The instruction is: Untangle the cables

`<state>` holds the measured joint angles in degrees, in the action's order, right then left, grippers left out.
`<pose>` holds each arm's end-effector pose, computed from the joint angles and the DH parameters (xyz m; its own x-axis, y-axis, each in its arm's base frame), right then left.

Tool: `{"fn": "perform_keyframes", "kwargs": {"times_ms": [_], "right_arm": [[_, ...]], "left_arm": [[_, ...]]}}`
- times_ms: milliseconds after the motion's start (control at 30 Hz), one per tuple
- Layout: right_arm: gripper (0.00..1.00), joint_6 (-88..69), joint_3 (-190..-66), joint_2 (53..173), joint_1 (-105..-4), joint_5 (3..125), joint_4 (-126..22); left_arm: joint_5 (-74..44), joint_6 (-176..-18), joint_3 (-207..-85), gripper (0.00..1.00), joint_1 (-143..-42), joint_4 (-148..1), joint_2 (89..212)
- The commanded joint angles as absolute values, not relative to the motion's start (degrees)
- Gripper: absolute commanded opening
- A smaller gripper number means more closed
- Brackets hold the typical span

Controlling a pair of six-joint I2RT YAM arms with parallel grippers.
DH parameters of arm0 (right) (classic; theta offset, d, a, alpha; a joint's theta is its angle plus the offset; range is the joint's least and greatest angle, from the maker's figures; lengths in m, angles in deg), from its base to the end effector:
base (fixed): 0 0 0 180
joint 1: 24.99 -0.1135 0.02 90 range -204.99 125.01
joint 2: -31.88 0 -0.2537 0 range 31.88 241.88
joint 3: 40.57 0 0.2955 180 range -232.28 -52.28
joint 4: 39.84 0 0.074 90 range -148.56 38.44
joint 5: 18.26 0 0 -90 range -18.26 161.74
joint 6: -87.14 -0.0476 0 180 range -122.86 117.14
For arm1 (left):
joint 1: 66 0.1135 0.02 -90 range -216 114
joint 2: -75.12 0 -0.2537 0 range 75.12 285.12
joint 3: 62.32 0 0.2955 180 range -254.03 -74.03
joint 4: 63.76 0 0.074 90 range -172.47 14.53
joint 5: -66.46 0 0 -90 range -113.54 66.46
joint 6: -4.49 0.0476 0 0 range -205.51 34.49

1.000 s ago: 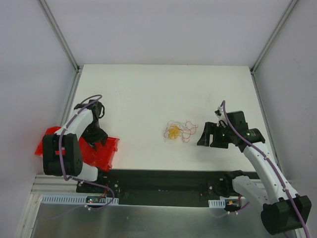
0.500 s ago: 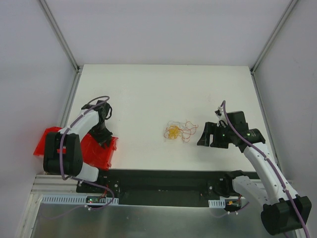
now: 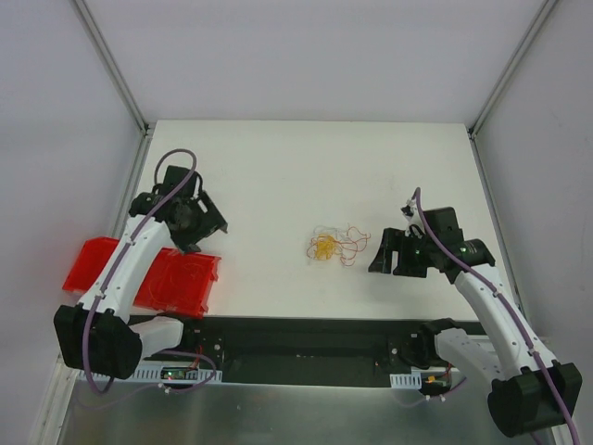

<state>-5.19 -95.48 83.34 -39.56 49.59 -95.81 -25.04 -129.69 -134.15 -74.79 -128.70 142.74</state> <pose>0.2169 0.0749 0.2360 -0.7859 -0.1654 -0.5958 -0.4234 0.8461 0.3237 0.2745 -0.0412 0.2637 -0.7159 -0.5943 -0.3665 -0.5003 0.8028 -0.3244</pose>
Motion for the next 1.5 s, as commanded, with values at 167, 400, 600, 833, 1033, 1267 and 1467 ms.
{"fn": "perform_keyframes", "kwargs": {"times_ms": [167, 400, 600, 833, 1033, 1267, 1467], "right_arm": [[0.81, -6.2, -95.79, 82.68, -39.84, 48.8, -96.56], [0.81, -7.61, -95.35, 82.33, -39.76, 48.45, -97.09], [0.81, -8.57, -96.67, 81.8, -39.84, 49.41, -98.93], [0.81, -10.16, -95.53, 80.39, -39.84, 51.0, -98.76], [0.81, -10.77, -96.75, 82.85, -40.02, 49.51, -97.7], [0.8, -19.36, -97.99, 90.58, -43.26, 45.82, -89.64], [0.79, -37.82, -96.05, 96.2, -48.89, 44.92, -67.59]], "left_arm": [[-3.87, -125.59, -142.49, 0.71, -92.34, -105.81, 152.0], [4.41, -120.49, -156.02, 0.63, -104.13, -103.42, 171.34], [-0.06, -120.57, -160.69, 0.51, -105.64, -104.56, 178.48], [2.54, -120.32, -160.34, 0.48, -105.64, -106.5, 181.02], [7.57, -121.36, -160.87, 0.25, -105.64, -106.32, 184.46], [7.92, -120.84, -161.57, 0.0, -105.72, -106.32, 180.34], [12.05, -123.12, -162.45, 0.0, -106.42, -106.32, 176.29]]}}
